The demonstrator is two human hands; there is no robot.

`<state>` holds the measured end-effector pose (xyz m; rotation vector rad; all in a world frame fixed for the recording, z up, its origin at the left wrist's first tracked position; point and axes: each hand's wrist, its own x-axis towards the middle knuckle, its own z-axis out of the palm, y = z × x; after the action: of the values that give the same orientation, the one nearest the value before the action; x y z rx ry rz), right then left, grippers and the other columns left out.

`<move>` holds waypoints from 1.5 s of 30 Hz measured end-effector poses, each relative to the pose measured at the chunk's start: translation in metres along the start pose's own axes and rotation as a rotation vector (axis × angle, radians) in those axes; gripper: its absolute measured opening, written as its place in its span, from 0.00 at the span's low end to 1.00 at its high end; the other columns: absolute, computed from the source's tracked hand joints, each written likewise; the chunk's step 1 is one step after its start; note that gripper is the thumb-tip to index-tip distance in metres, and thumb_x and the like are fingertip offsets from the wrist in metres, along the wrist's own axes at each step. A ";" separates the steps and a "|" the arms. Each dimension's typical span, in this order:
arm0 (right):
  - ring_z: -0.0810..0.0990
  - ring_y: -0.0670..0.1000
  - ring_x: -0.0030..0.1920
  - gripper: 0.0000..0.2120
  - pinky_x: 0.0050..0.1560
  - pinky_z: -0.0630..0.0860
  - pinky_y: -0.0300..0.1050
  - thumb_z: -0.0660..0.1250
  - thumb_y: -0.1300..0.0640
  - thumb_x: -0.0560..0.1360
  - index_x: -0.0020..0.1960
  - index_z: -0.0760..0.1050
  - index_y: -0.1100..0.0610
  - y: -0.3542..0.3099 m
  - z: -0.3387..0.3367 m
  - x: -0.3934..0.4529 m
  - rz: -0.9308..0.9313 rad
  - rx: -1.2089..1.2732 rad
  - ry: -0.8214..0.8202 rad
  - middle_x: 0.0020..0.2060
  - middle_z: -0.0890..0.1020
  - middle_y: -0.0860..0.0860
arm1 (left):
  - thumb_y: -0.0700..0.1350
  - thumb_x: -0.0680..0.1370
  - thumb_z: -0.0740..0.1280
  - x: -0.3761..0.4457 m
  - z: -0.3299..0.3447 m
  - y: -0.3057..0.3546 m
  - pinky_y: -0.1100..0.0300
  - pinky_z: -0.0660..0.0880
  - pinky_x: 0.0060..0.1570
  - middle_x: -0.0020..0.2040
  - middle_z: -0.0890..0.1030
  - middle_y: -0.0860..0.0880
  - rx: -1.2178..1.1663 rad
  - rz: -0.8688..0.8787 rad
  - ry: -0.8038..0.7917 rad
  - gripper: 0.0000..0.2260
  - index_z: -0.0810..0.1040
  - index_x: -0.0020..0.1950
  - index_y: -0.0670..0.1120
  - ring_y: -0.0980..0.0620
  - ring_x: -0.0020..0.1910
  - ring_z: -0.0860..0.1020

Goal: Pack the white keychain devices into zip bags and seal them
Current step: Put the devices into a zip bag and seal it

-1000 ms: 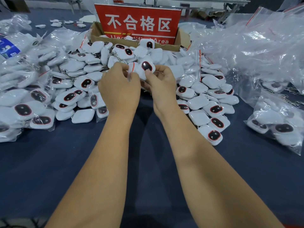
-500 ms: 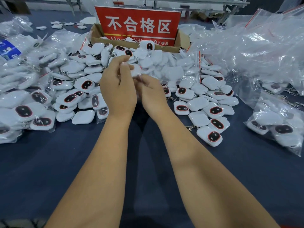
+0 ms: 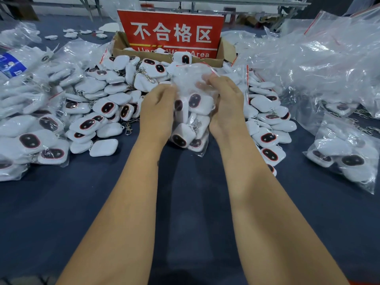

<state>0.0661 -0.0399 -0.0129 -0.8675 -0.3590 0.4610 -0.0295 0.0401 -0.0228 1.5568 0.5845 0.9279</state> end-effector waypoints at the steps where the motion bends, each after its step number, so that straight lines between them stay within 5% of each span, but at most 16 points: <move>1: 0.82 0.53 0.39 0.08 0.49 0.78 0.54 0.70 0.68 0.73 0.39 0.74 0.59 0.000 0.000 -0.001 0.002 0.010 -0.006 0.37 0.81 0.57 | 0.54 0.77 0.62 0.000 -0.001 -0.001 0.52 0.71 0.47 0.41 0.76 0.45 -0.013 0.008 -0.033 0.18 0.76 0.45 0.38 0.50 0.41 0.73; 4: 0.80 0.62 0.52 0.14 0.60 0.76 0.63 0.72 0.69 0.72 0.50 0.71 0.56 0.001 0.000 -0.004 0.037 0.029 -0.017 0.56 0.78 0.63 | 0.63 0.77 0.62 0.003 -0.011 -0.004 0.53 0.76 0.53 0.48 0.85 0.49 -0.092 -0.053 -0.170 0.26 0.82 0.50 0.40 0.50 0.47 0.83; 7: 0.76 0.66 0.65 0.23 0.64 0.74 0.67 0.73 0.68 0.71 0.61 0.70 0.54 0.005 -0.001 -0.004 0.081 -0.033 -0.050 0.68 0.71 0.64 | 0.61 0.79 0.62 0.007 -0.014 -0.005 0.60 0.77 0.45 0.41 0.85 0.50 -0.015 -0.062 -0.217 0.20 0.85 0.41 0.49 0.52 0.41 0.83; 10: 0.82 0.60 0.55 0.19 0.56 0.81 0.57 0.69 0.67 0.74 0.61 0.71 0.54 0.004 0.000 -0.005 0.115 0.040 -0.014 0.59 0.79 0.60 | 0.52 0.81 0.64 0.010 -0.010 -0.007 0.57 0.79 0.45 0.43 0.85 0.47 -0.153 -0.195 -0.118 0.16 0.83 0.37 0.49 0.48 0.43 0.84; 13: 0.79 0.51 0.40 0.08 0.43 0.78 0.46 0.65 0.56 0.77 0.54 0.74 0.57 0.002 -0.001 -0.002 0.180 0.003 0.110 0.46 0.79 0.53 | 0.53 0.83 0.60 0.013 -0.011 -0.008 0.52 0.81 0.45 0.49 0.86 0.44 -0.439 -0.377 -0.124 0.16 0.83 0.50 0.46 0.44 0.46 0.85; 16: 0.79 0.51 0.37 0.13 0.40 0.76 0.44 0.65 0.47 0.77 0.48 0.76 0.58 0.007 -0.003 0.004 0.238 -0.218 0.156 0.40 0.80 0.52 | 0.57 0.85 0.51 0.015 -0.012 -0.012 0.51 0.82 0.42 0.50 0.86 0.43 -0.633 -0.422 -0.209 0.24 0.85 0.54 0.49 0.44 0.47 0.85; 19: 0.80 0.53 0.38 0.13 0.42 0.76 0.47 0.70 0.49 0.74 0.43 0.79 0.60 0.012 -0.001 0.002 0.228 -0.351 0.077 0.36 0.82 0.54 | 0.55 0.85 0.49 0.014 -0.013 -0.013 0.49 0.82 0.42 0.52 0.85 0.42 -0.752 -0.405 -0.232 0.22 0.83 0.58 0.52 0.42 0.49 0.85; 22: 0.76 0.47 0.29 0.10 0.31 0.73 0.39 0.69 0.58 0.76 0.35 0.79 0.56 0.010 -0.003 0.003 0.133 -0.319 0.078 0.29 0.79 0.50 | 0.54 0.84 0.53 0.014 -0.017 -0.011 0.42 0.79 0.55 0.58 0.82 0.40 -0.784 -0.402 -0.259 0.19 0.74 0.69 0.48 0.41 0.58 0.80; 24: 0.73 0.47 0.29 0.14 0.29 0.71 0.38 0.68 0.60 0.78 0.34 0.78 0.55 0.006 -0.005 0.004 0.057 -0.289 0.094 0.29 0.78 0.50 | 0.57 0.82 0.56 0.015 -0.017 -0.011 0.41 0.74 0.64 0.61 0.80 0.39 -0.725 -0.418 -0.307 0.25 0.72 0.72 0.42 0.40 0.61 0.78; 27: 0.75 0.47 0.30 0.14 0.29 0.72 0.38 0.65 0.59 0.80 0.36 0.78 0.57 0.000 -0.005 0.003 0.028 -0.237 0.114 0.30 0.79 0.50 | 0.58 0.81 0.58 0.015 -0.015 -0.011 0.47 0.80 0.53 0.58 0.82 0.38 -0.654 -0.427 -0.333 0.27 0.76 0.66 0.38 0.40 0.56 0.82; 30: 0.75 0.48 0.28 0.12 0.30 0.72 0.40 0.62 0.61 0.79 0.37 0.76 0.59 -0.001 -0.003 0.002 0.062 -0.239 0.135 0.30 0.78 0.52 | 0.54 0.84 0.56 0.018 -0.015 -0.015 0.45 0.79 0.57 0.53 0.84 0.39 -0.678 -0.438 -0.288 0.21 0.82 0.57 0.40 0.41 0.53 0.83; 38: 0.71 0.51 0.34 0.11 0.30 0.68 0.41 0.65 0.65 0.73 0.34 0.73 0.55 0.004 -0.001 0.000 0.054 -0.467 0.124 0.31 0.75 0.51 | 0.53 0.83 0.57 0.017 -0.015 -0.014 0.47 0.82 0.47 0.54 0.84 0.39 -0.732 -0.411 -0.271 0.18 0.77 0.63 0.43 0.40 0.52 0.83; 45: 0.77 0.44 0.30 0.08 0.32 0.75 0.39 0.65 0.61 0.81 0.44 0.76 0.52 0.006 -0.001 -0.004 -0.125 -0.413 0.063 0.29 0.78 0.47 | 0.60 0.81 0.56 0.018 -0.015 -0.017 0.42 0.80 0.52 0.58 0.81 0.34 -0.725 -0.445 -0.324 0.27 0.80 0.61 0.37 0.37 0.58 0.81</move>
<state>0.0617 -0.0395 -0.0186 -1.2497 -0.4560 0.2442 -0.0295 0.0667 -0.0344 0.8408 0.2880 0.4488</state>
